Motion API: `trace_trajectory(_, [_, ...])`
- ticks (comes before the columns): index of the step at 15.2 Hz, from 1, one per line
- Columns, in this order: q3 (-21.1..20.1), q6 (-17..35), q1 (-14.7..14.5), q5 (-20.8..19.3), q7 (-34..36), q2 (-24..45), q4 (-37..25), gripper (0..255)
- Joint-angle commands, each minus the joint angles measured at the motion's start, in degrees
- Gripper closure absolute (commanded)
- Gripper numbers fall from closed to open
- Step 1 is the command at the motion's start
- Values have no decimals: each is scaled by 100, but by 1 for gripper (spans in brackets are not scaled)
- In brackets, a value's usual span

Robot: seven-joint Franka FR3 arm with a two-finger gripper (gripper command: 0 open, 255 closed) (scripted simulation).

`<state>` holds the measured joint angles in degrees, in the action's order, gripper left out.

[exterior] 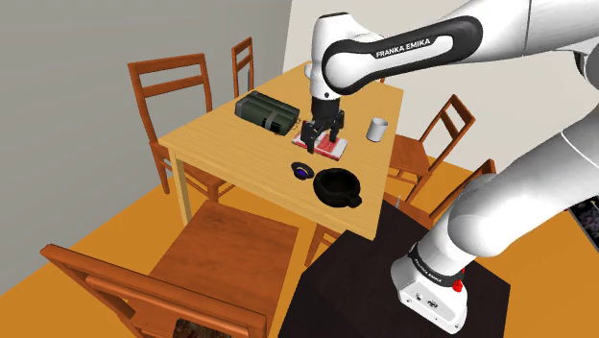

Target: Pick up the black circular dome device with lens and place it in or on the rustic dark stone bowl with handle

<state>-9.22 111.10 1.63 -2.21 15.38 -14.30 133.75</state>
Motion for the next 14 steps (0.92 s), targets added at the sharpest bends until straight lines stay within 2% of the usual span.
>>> trace_trajectory(1, [-102,189,24,-145,342,434,-205,0])
trace_trajectory(6, [-210,585,51,-639,1157,1626,-850,0])
trace_trajectory(11, [-130,748,-40,-1152,1900,2825,-1700,0])
trace_trajectory(14, [-82,895,-58,-1249,2014,3054,-1754,0])
